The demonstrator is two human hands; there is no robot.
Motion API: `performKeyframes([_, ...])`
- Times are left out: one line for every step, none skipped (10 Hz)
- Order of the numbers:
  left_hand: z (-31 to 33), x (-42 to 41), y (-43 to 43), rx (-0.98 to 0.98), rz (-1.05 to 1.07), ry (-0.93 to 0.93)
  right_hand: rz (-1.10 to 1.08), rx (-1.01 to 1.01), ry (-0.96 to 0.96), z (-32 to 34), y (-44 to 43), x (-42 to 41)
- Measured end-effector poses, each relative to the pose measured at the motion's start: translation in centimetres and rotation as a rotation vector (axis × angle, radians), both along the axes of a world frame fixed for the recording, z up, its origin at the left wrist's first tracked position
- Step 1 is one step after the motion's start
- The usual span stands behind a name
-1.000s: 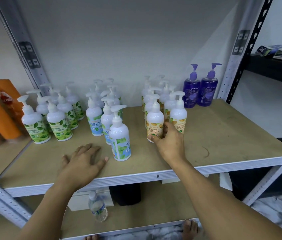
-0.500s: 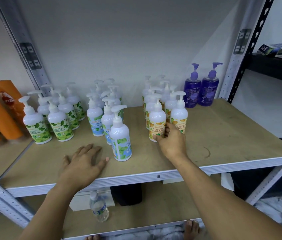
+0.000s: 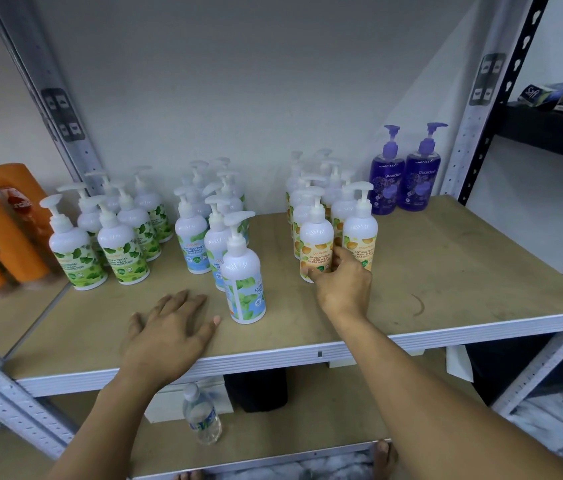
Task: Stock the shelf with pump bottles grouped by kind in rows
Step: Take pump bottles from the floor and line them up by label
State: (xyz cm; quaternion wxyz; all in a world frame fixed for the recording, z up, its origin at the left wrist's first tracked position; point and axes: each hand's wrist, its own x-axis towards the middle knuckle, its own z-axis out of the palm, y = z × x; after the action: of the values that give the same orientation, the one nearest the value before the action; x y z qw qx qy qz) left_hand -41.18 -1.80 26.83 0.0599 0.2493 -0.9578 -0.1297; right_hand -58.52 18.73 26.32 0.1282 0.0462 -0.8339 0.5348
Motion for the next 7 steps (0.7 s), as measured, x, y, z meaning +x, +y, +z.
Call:
performKeyframes([-0.05, -0.01, -0.05, 0.000, 0.002, 0.002, 0.018, -0.003, 0.000, -0.01, 0.01, -0.03])
performKeyframes([-0.09, -0.09, -0.12, -0.004, 0.003, 0.000, 0.027, 0.005, -0.002, 0.04, 0.03, -0.03])
performKeyframes([-0.17, -0.10, -0.20, -0.005, 0.004, -0.003, 0.029, 0.017, 0.004, -0.06, 0.11, 0.09])
performKeyframes([-0.20, -0.09, -0.17, -0.002, 0.005, -0.003, 0.017, 0.042, 0.021, -0.04, -0.02, 0.26])
performKeyframes([-0.16, -0.12, -0.10, -0.003, 0.006, -0.002, -0.006, 0.084, 0.016, 0.23, -0.43, 0.57])
performKeyframes([-0.15, -0.12, -0.07, 0.000, 0.008, -0.003, -0.032, 0.152, 0.018, 0.46, -0.65, 0.79])
performKeyframes([-0.14, -0.16, -0.04, -0.004, 0.008, -0.004, -0.037, 0.167, 0.009, 0.66, -0.63, 0.87])
